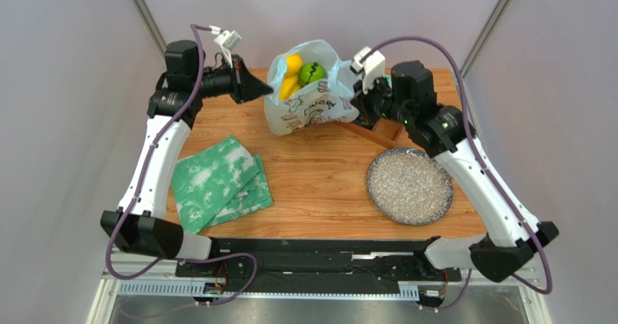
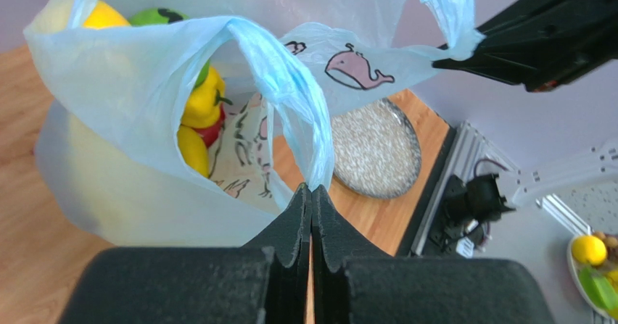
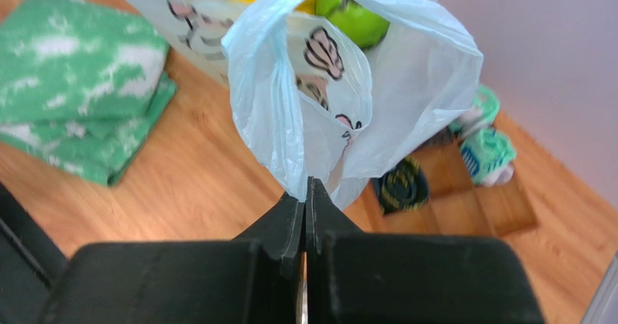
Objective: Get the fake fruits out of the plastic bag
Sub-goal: Adjust the plastic bag at the center of the board.
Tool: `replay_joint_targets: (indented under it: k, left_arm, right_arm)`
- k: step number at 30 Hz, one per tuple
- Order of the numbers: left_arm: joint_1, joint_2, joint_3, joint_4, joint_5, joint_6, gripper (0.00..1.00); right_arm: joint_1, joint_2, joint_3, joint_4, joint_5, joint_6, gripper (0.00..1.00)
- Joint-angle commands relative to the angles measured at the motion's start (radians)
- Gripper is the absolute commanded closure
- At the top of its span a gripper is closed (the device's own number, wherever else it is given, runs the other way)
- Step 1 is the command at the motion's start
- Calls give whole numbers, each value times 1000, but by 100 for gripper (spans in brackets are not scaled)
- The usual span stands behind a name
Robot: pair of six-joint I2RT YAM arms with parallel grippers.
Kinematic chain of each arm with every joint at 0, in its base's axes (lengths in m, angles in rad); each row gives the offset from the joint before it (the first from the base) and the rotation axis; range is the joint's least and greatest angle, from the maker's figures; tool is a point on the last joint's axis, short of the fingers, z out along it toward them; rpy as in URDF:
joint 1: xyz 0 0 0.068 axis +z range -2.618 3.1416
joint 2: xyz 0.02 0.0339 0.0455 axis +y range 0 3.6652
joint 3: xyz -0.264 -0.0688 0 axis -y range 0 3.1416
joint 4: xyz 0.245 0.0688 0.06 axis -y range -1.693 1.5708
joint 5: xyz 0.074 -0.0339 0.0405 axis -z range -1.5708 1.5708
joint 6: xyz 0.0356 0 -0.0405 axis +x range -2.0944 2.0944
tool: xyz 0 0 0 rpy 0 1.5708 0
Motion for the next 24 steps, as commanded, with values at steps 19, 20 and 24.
replay_joint_targets:
  k: [19, 20, 24]
  left_arm:
    - [-29, -468, -400, -234, 4, 180, 25]
    - [-32, -454, -391, -231, 21, 164, 25]
    - [-72, -414, -388, -171, 142, 25, 25]
  right_arm:
    - [-1, -102, -26, -298, -159, 21, 27]
    - [-1, -82, -10, -288, -180, 25, 27]
    - [6, 23, 1, -242, -294, 48, 37]
